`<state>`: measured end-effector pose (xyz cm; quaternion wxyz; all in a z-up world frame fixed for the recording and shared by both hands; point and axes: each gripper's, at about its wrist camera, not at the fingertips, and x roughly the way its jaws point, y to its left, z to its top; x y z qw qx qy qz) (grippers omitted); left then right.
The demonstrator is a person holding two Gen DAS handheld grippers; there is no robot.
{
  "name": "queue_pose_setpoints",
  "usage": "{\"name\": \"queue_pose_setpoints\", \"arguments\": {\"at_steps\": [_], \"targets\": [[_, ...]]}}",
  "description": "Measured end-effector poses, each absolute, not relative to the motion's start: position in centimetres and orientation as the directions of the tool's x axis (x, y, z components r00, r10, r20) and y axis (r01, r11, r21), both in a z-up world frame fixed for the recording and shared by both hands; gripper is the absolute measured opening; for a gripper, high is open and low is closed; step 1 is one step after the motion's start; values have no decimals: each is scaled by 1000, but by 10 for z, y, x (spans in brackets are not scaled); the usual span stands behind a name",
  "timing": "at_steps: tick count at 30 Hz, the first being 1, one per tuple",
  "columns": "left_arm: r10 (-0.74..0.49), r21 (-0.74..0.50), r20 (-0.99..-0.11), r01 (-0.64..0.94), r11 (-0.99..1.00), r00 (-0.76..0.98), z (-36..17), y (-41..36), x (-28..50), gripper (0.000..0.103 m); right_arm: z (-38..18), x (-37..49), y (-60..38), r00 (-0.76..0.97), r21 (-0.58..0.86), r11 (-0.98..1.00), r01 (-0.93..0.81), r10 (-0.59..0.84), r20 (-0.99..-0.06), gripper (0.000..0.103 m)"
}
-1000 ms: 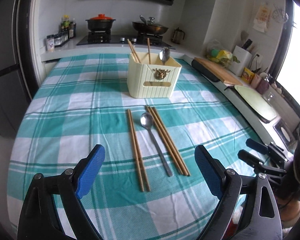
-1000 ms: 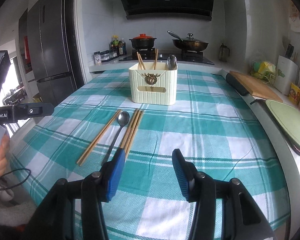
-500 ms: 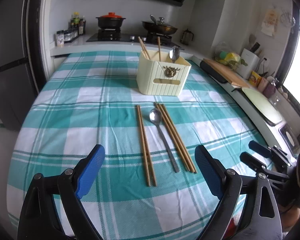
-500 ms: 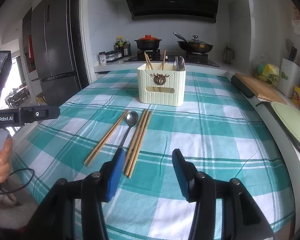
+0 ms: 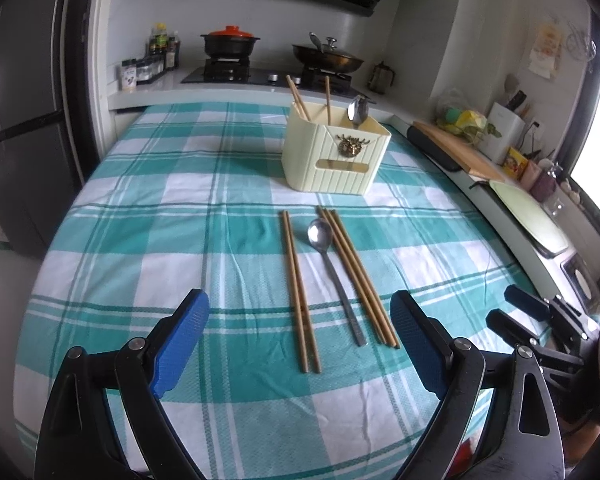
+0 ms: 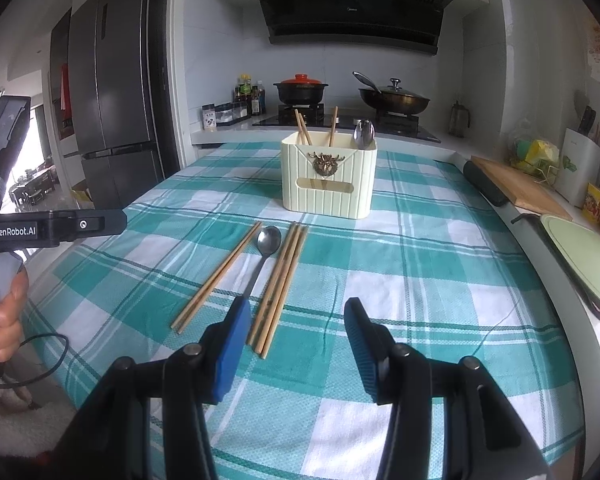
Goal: Organize utensils
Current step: 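Move both open tools back over the row of utensils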
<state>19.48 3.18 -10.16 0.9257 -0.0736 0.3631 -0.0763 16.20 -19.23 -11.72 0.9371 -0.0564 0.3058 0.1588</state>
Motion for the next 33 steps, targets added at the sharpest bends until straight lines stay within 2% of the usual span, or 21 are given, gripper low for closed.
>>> {"name": "queue_pose_setpoints", "arguments": {"at_steps": [14,23,33], "targets": [[-175,-190,-679,60,980,713,-110,37,202,93,-120,162,-199,769,-5,951,-309,247,-590,50],[-171,-205,-732,27,978,659,-138,44,219,93,-139,183,-212,728,43,969,-245,213,-652,50],[-120,-125,-786,34,992,607,-168,35,278,93,-152,196,-208,689,81,967,-243,231,-687,49]]}}
